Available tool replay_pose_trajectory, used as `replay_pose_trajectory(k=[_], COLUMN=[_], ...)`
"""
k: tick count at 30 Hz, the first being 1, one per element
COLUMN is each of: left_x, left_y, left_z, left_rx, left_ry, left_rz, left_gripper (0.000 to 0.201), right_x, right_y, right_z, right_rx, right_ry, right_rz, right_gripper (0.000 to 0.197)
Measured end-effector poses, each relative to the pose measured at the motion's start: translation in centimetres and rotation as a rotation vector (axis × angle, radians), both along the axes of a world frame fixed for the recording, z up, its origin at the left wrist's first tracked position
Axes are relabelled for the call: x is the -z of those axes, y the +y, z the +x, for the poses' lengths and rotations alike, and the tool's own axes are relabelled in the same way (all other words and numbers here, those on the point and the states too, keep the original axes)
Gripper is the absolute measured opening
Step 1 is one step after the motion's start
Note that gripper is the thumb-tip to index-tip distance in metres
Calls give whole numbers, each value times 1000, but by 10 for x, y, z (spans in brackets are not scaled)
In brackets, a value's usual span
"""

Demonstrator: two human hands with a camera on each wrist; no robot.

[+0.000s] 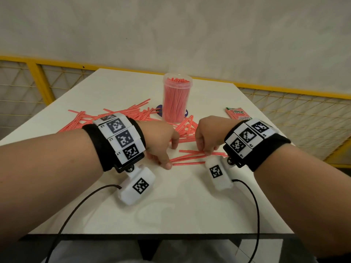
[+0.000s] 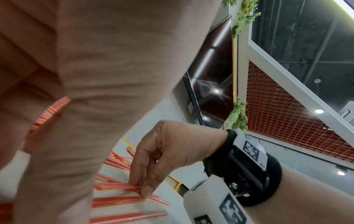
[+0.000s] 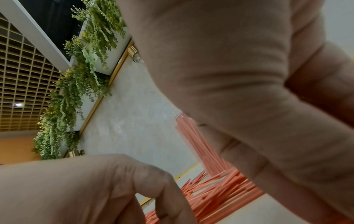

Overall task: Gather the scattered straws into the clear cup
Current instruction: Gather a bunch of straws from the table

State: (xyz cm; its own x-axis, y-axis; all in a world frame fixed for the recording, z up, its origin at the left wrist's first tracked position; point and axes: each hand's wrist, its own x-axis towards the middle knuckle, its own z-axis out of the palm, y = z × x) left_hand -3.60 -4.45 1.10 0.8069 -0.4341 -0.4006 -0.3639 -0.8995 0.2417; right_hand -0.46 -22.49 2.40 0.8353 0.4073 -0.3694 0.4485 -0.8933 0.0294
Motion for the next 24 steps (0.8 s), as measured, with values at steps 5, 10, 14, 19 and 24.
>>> replay_pose_trajectory(k=[5, 10, 14, 19, 24], left_x=[-13, -17, -14, -9, -9], left_y=[-1, -7, -13, -15, -10], left_z=[-1, -3, -10, -7, -2], left_rx=[99, 145, 273, 340, 318], left_ry=[-78, -43, 55, 55, 7], left_rz=[244, 158, 62, 53, 79], left_gripper=[59, 61, 67, 56, 51], right_x=[-4, -8, 0, 3, 5], right_y=[7, -18, -28, -25, -24], right_z=[6, 28, 34, 33, 26], right_rx=[55, 175, 171, 83, 63], right_ry=[34, -224, -102, -51, -75], right_rz=[95, 24, -19, 44, 100], right_gripper=[21, 36, 62, 53, 42])
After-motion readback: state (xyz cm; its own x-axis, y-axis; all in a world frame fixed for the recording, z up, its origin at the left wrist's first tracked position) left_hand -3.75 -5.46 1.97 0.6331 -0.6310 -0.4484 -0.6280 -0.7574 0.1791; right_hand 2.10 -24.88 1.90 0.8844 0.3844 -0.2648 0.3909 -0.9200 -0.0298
